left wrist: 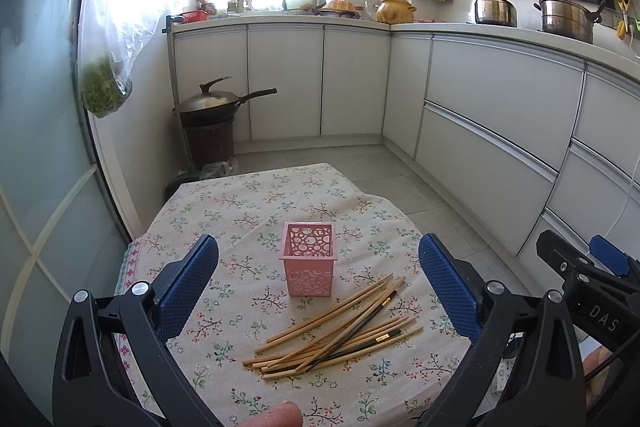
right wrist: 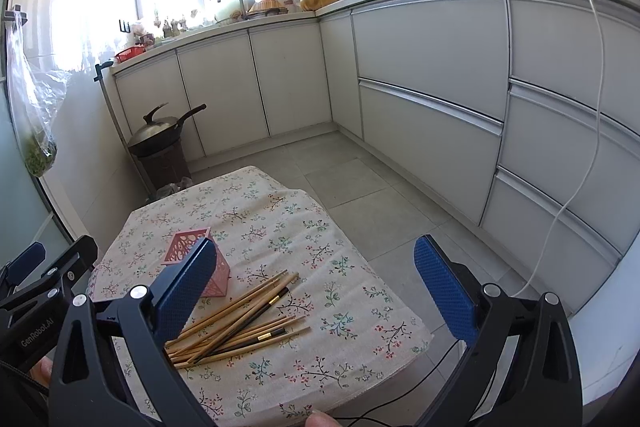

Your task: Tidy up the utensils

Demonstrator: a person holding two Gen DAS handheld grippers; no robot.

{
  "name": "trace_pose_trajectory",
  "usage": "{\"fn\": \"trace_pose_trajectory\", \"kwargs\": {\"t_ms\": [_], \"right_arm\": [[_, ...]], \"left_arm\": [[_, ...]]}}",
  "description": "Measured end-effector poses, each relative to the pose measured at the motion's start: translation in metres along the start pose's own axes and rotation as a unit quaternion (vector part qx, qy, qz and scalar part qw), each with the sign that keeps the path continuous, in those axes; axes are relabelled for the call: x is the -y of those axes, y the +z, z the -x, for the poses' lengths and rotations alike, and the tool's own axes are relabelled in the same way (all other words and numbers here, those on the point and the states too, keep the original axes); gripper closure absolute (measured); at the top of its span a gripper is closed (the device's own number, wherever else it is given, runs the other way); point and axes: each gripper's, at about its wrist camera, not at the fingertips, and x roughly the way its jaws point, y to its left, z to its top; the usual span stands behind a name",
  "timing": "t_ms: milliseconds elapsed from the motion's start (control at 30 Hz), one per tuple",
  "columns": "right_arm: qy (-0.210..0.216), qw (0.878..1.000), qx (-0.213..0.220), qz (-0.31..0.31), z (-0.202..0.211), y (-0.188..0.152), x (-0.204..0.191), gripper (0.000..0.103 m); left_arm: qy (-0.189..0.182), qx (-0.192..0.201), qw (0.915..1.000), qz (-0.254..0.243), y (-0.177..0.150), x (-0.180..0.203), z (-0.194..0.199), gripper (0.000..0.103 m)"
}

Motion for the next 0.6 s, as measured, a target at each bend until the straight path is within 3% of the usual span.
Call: {"fn": "trace_pose_trajectory", "kwargs": {"t_ms": [600], "right_arm": [[0.001,1.000,-0.006,-0.004,-0.0011,0.0001,0.0020,0.007]], "left_arm": [[0.001,-0.002,1.0000,0.001,-0.0020,-0.0048,0.0001,0.007]]}}
